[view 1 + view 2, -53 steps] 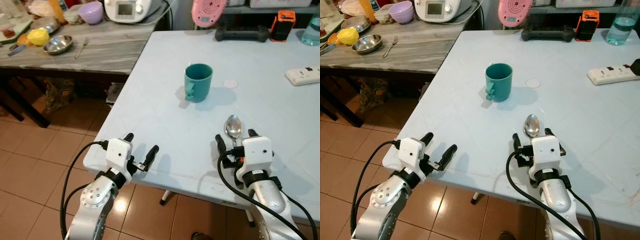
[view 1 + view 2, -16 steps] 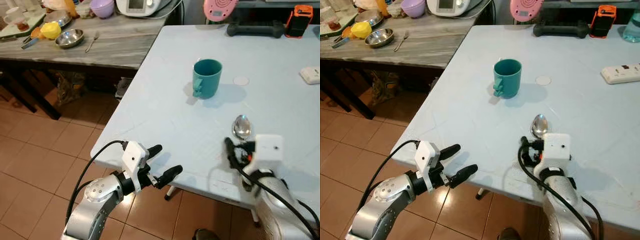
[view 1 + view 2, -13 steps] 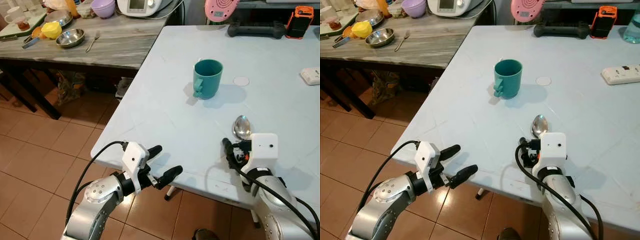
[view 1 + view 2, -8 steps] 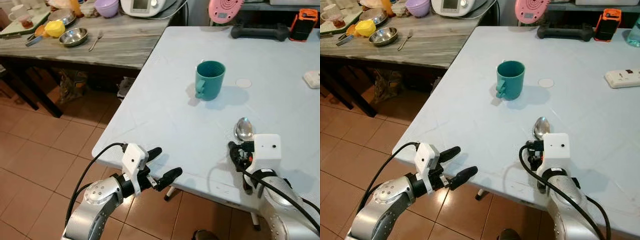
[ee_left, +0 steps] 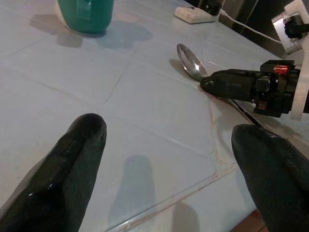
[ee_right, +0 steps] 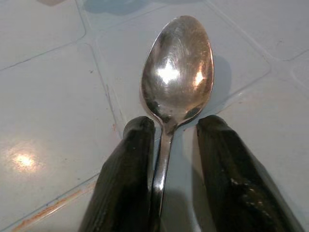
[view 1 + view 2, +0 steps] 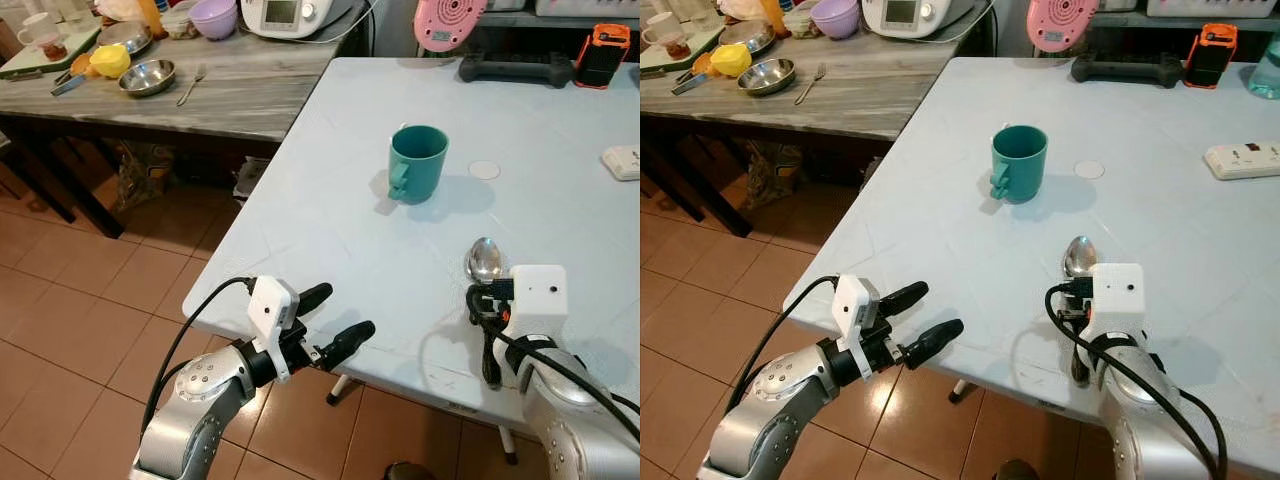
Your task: Setting the table
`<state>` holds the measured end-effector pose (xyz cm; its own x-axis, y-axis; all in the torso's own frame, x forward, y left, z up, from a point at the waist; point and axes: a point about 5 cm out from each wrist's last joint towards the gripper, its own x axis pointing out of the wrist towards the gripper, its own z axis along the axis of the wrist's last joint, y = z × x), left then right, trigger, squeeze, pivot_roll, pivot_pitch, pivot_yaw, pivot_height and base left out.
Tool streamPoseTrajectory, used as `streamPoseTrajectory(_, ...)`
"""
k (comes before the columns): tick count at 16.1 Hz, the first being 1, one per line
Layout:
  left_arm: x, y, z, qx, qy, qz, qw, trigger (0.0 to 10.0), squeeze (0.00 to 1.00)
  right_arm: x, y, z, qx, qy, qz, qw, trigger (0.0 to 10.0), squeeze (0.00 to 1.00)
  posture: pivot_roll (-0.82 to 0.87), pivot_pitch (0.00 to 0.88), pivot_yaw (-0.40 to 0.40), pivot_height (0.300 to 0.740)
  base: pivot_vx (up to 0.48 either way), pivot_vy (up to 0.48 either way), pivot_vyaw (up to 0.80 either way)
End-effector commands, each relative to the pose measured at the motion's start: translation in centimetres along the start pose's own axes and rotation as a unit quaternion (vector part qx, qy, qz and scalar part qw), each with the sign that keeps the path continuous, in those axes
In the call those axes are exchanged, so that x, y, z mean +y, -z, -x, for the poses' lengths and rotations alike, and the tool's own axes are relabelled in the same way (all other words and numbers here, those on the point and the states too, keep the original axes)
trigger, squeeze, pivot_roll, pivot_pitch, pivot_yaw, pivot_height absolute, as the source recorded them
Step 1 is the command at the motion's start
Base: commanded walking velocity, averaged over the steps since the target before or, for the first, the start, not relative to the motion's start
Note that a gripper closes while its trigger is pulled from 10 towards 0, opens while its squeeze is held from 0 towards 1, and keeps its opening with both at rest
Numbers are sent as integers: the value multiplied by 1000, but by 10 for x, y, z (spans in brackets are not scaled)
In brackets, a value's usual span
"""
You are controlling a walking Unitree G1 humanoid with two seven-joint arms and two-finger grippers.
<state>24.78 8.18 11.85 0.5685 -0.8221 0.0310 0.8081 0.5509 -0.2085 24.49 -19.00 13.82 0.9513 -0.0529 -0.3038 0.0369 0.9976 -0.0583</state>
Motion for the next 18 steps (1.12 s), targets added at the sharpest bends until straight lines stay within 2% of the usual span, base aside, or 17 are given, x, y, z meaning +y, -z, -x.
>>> streamPoseTrajectory(1,1,-3,2,-1,-6,-5,1000,10000,0,7,31,0,92,-23,-24,995,0,0,-374,134,140,740,0,0,0)
streamPoseTrajectory(7,-1,-2,2,-1,-7,2,1000,10000,0,9,35,0,120,-30,-27,992,0,0,-372,138,139,740,0,0,0)
streamPoseTrajectory(12,-1,-2,2,-2,-12,2,1000,10000,0,8,37,-5,121,-25,-31,992,0,0,-370,136,139,740,0,0,0)
streamPoseTrajectory(14,1,-4,1,-8,-22,-4,1000,10000,0,9,31,-10,102,-26,-37,994,0,0,-366,136,140,740,0,0,0)
streamPoseTrajectory(18,10,-11,2,-29,-56,-9,998,10000,0,17,-12,-18,-28,-40,-28,998,0,0,-354,134,143,740,0,0,0)
